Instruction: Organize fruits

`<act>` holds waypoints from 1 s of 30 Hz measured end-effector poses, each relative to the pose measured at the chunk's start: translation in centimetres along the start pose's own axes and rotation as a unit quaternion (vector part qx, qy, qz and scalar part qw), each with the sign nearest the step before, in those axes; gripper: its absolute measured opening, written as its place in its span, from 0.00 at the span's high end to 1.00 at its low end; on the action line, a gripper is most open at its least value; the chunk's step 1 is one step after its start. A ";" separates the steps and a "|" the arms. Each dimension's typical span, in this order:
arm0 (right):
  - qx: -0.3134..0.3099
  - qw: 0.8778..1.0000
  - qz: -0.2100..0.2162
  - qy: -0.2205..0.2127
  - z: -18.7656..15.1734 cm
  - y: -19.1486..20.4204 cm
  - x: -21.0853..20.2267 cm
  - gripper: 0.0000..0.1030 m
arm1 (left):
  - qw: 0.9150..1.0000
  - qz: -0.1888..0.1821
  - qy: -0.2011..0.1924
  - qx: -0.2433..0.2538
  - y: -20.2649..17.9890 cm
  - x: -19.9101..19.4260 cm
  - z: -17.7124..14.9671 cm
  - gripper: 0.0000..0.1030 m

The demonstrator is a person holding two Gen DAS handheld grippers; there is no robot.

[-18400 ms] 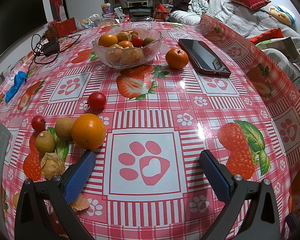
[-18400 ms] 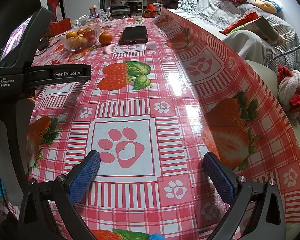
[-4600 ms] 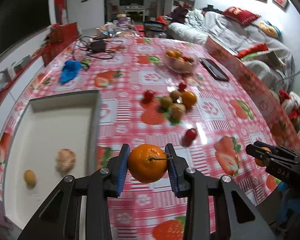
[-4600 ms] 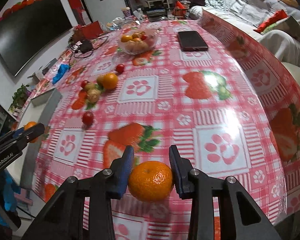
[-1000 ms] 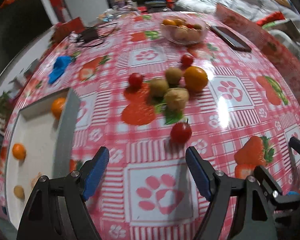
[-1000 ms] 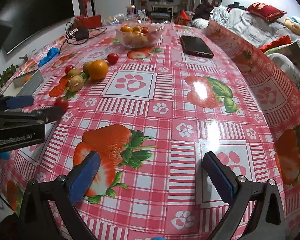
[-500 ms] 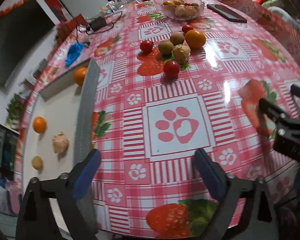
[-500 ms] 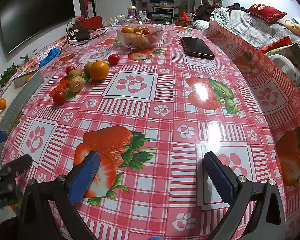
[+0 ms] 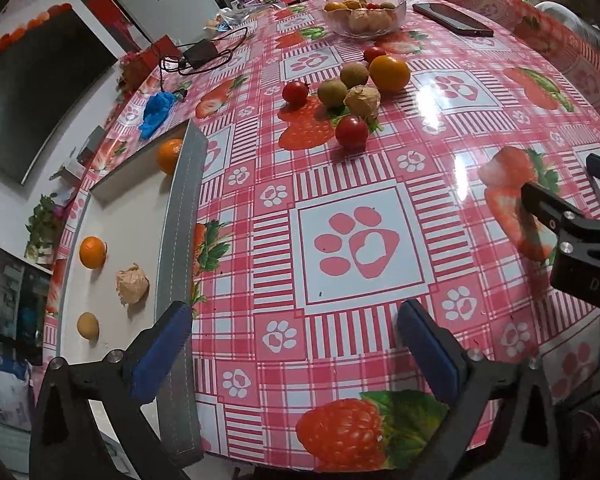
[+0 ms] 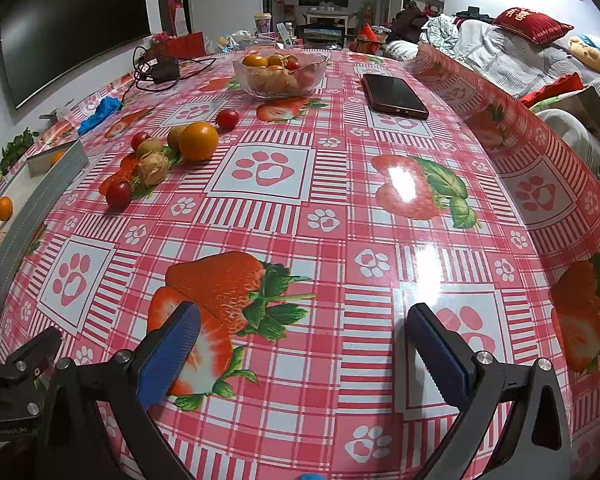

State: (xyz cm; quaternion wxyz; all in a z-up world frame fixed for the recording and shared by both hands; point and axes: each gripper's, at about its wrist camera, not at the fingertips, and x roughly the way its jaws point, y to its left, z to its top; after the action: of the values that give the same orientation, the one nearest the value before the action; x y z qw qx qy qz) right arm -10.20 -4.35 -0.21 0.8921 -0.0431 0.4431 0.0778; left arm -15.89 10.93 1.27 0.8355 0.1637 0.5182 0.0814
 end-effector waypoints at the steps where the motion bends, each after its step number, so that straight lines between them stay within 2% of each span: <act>1: 0.000 1.000 0.000 0.000 0.0 0.0 0.0 0.00 | 1.000 0.000 0.000 0.000 0.0 0.0 0.0 0.00; 30: 0.000 1.000 0.001 -0.001 0.0 0.0 0.0 0.00 | 1.000 0.000 0.005 -0.002 0.0 -0.1 -0.1 0.00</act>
State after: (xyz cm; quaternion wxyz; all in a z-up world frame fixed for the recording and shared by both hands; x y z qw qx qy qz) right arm -10.24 -4.40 -0.21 0.8923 -0.0429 0.4425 0.0784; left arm -16.00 10.93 1.31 0.8331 0.1614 0.5223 0.0839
